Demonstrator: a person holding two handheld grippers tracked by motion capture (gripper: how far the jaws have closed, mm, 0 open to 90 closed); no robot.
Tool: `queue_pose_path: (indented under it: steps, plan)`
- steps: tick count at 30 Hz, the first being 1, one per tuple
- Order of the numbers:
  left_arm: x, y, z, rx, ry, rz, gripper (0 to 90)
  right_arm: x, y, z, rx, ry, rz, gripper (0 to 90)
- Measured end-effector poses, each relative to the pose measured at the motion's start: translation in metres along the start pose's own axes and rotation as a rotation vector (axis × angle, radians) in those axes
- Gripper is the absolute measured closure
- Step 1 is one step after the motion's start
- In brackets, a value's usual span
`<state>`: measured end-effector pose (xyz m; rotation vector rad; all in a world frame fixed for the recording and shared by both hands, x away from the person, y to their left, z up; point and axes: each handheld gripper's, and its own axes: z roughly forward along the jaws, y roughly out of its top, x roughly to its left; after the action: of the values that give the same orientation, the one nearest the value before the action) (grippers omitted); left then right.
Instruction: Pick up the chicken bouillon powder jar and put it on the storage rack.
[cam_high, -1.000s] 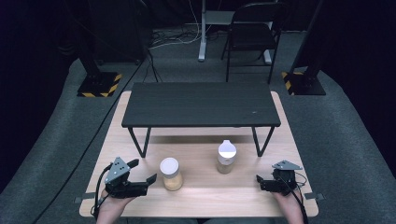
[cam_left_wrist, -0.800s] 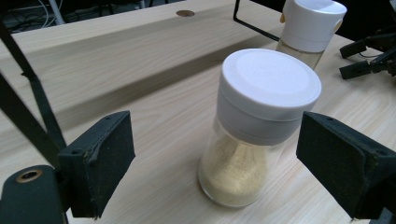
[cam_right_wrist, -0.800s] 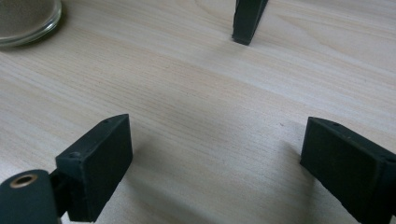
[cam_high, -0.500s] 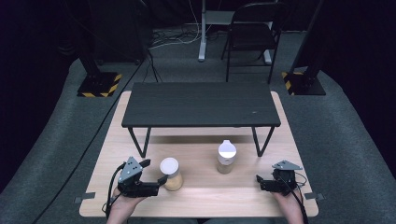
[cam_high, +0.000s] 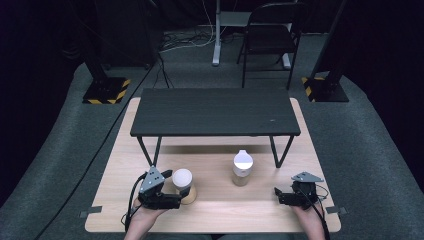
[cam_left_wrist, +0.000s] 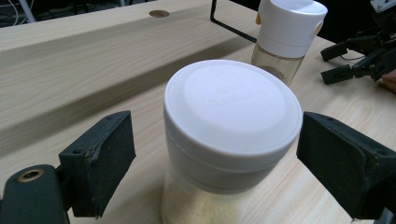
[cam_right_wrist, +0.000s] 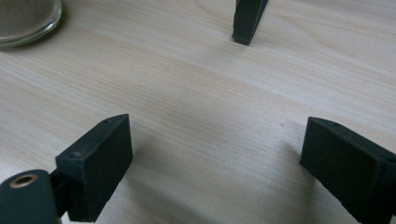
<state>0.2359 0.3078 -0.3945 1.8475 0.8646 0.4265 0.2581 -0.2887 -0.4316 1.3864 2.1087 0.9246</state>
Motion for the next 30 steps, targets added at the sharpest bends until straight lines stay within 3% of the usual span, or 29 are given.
queue_pose_path:
  steps: [11,20,24,30]
  plan:
    - [-0.004,-0.004,0.022,0.004,0.016,0.009,14.5,0.0,0.0,0.0,0.0,0.0,0.0,8.0]
    - [-0.006,-0.006,0.038,0.012,0.013,0.015,27.1,0.0,0.0,0.0,0.0,0.0,0.001,8.0]
    - [-0.009,-0.008,0.042,0.005,0.031,0.018,34.1,0.0,0.0,0.0,0.0,0.0,0.001,7.9]
    - [-0.014,-0.007,0.041,0.004,0.053,0.023,35.4,0.0,0.0,0.0,0.0,0.001,0.0,7.9]
